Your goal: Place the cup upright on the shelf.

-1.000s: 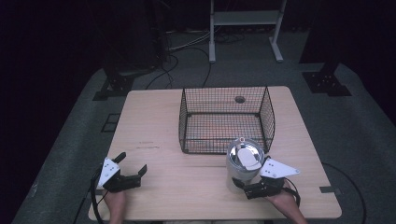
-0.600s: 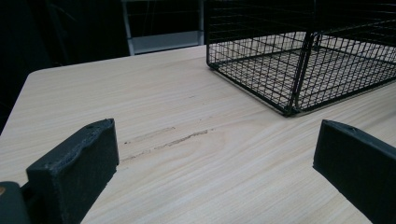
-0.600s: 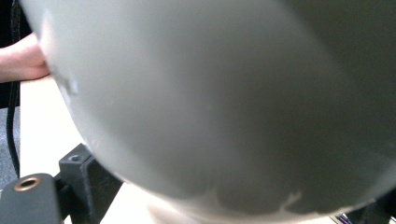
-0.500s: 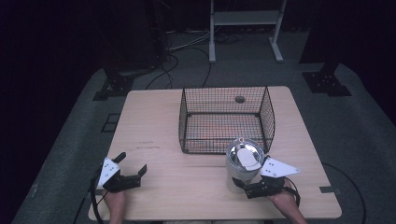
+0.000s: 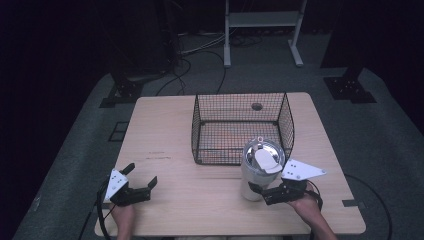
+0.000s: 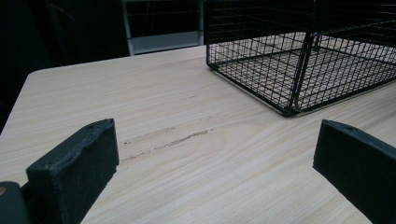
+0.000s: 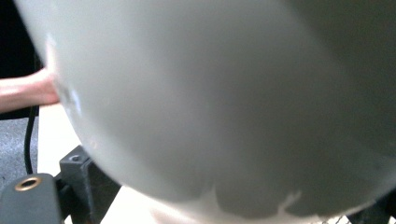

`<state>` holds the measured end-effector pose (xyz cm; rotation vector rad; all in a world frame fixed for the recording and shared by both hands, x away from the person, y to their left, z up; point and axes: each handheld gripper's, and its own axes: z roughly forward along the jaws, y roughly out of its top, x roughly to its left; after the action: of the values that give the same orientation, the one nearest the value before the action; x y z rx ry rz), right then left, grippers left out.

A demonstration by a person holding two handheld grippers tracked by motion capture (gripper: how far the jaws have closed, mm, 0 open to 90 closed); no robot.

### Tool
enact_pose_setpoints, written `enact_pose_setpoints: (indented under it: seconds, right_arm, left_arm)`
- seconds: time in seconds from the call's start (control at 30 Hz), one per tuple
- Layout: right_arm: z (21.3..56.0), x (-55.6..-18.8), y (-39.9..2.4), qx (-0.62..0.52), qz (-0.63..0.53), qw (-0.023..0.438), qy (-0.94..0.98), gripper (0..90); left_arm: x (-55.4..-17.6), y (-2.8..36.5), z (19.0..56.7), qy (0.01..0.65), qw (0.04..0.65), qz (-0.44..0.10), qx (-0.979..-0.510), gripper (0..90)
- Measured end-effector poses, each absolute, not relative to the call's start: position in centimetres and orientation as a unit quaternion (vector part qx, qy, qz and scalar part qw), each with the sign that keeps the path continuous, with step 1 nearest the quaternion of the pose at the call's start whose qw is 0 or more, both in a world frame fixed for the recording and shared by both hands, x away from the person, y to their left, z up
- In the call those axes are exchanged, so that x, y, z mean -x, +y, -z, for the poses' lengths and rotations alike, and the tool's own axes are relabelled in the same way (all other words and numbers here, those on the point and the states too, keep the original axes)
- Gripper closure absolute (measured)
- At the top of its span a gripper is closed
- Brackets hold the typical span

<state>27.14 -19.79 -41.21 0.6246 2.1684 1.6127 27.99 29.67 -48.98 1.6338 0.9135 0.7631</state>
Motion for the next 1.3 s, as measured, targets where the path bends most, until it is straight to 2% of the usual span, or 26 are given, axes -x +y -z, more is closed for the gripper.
enact_pose_setpoints:
  seconds: [0.6, 1.3]
  right_arm:
    - [36.0, -30.2, -18.4, -0.209, -0.583, 0.169, 0.767, 8.9]
    - [31.0, -35.8, -14.7, -0.174, -0.582, 0.195, 0.770, 8.9]
  left_arm:
    - [-28.0, 29.7, 49.0, 0.383, 0.532, -0.319, -0.684, 0.0]
    - [-28.0, 29.7, 49.0, 0.382, 0.535, -0.319, -0.683, 0.0]
